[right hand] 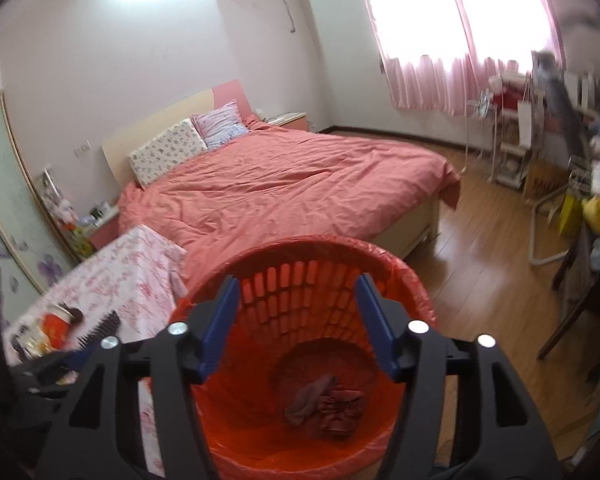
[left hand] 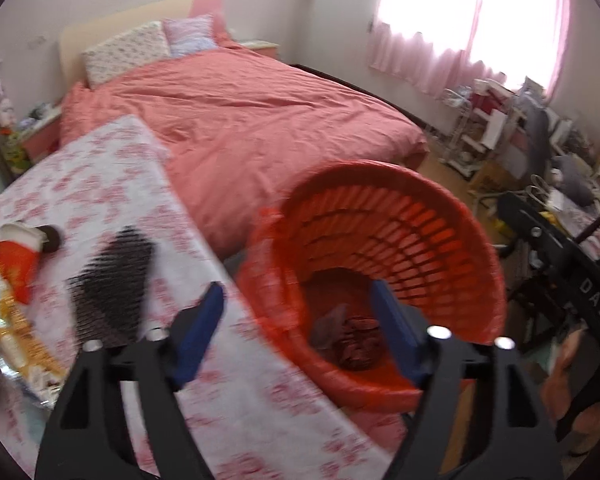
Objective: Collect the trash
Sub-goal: 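Grasp the blue packet with the left tool while the right tool grasps the snack bag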
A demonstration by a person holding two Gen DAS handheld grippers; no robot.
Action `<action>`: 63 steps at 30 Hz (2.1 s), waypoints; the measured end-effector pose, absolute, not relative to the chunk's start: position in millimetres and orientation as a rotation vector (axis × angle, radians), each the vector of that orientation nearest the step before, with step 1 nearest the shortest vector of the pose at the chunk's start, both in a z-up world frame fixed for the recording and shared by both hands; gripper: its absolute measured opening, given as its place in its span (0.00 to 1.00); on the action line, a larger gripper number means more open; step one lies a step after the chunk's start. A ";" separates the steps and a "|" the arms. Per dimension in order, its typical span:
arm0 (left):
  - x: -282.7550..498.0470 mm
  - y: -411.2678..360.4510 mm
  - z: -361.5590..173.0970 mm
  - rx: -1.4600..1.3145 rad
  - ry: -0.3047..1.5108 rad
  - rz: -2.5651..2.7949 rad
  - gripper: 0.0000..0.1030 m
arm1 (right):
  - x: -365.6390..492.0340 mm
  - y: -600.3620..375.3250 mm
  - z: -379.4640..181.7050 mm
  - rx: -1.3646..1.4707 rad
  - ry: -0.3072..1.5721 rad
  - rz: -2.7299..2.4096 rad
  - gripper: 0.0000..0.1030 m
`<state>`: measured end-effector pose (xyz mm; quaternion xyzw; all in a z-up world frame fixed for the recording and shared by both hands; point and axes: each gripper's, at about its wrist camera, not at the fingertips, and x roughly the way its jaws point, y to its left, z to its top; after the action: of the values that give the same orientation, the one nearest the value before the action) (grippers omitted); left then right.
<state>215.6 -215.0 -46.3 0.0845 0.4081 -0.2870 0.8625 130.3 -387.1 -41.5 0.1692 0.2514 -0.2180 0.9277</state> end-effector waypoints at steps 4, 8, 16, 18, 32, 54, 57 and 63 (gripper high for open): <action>217.8 -182.4 -43.2 0.165 0.859 -0.559 0.80 | 136.4 -362.1 -37.3 0.285 0.530 -0.415 0.66; 221.6 -145.6 -40.5 0.133 0.877 -0.505 0.80 | 144.2 -333.2 -36.4 0.254 0.550 -0.359 0.66; 225.5 -35.4 -25.8 0.084 0.775 -0.225 0.88 | 175.1 -255.6 -42.5 0.200 0.620 -0.194 0.66; 228.0 -2.1 -26.7 0.059 0.759 -0.166 0.88 | 183.8 -232.5 -43.9 0.185 0.632 -0.145 0.66; 242.5 118.1 -63.5 -0.086 0.879 0.028 0.94 | 243.8 -100.7 -64.2 0.116 0.723 0.142 0.67; 266.0 114.8 -88.2 -0.165 0.947 -0.029 0.74 | 264.3 -102.6 -86.2 0.141 0.839 0.101 0.37; 263.7 118.2 -89.3 -0.146 0.949 -0.001 0.70 | 264.0 -102.7 -85.5 0.140 0.836 0.096 0.37; 274.3 130.6 -89.6 -0.172 0.947 0.052 0.70 | 264.9 -103.9 -86.9 0.140 0.837 0.087 0.37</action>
<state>274.3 130.6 -89.6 -0.0826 0.4552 0.0252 0.8862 264.9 -103.9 -86.9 0.0680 0.4060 0.0420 0.9104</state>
